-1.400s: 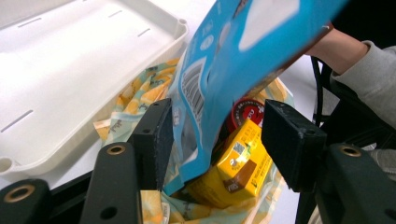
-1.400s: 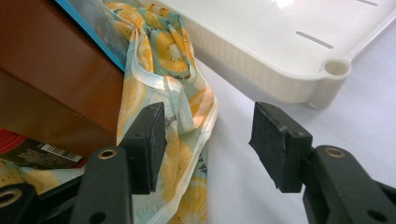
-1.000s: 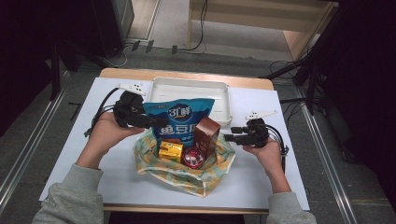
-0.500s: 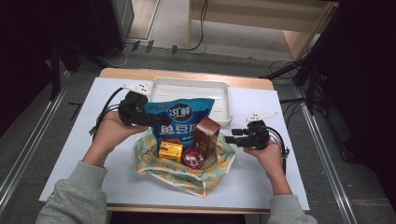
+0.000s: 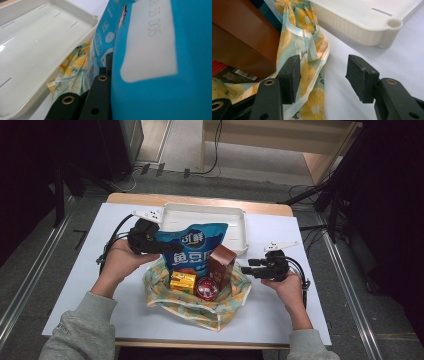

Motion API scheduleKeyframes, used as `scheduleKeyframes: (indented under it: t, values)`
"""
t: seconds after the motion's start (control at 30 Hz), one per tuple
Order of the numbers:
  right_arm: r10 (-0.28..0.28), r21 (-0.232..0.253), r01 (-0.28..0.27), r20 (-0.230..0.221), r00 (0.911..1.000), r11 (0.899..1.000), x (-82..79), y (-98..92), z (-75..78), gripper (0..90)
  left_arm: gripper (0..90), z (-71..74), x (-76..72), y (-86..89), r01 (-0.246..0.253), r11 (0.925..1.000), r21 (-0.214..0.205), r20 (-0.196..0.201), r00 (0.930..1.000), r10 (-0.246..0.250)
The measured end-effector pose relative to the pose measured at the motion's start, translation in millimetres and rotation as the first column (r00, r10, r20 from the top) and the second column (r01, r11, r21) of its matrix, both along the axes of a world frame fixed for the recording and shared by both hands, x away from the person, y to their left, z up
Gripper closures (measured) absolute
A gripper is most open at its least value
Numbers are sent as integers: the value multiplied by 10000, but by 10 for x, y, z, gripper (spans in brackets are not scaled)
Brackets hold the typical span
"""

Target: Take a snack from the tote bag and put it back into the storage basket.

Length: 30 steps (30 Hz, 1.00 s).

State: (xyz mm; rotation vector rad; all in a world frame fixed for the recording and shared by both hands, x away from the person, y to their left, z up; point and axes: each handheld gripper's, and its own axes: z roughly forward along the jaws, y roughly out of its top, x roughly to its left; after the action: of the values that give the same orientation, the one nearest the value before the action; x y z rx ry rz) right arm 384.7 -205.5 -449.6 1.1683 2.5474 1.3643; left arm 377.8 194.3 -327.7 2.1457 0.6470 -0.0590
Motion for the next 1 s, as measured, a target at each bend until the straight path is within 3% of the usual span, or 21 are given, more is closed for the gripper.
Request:
scheduleKeyframes:
  t: [0.2, 0.4, 0.8, 1.0]
  values:
    - [-55, 58, 55, -16, 10000, 10000, 4, -24, 3, 462, 900, 12, 33, -41, -81, 9993, -375, -406, 9992, 66]
    - [55, 25, -55, -10, 10000, 10000, -5, 0, 3, 461, 900, 50, 64, -89, -219, 9988, -449, -608, 9980, 192]
    - [95, 35, -95, -64, 9999, 9999, -3, 14, -5, 459, 900, 271, 143, -204, -340, 9989, -319, -452, 9984, 326]
    - [95, 86, -95, -72, 9999, 9999, -3, 13, -2, 459, 900, 393, 156, -235, -362, 9983, -461, -322, 9989, 347]
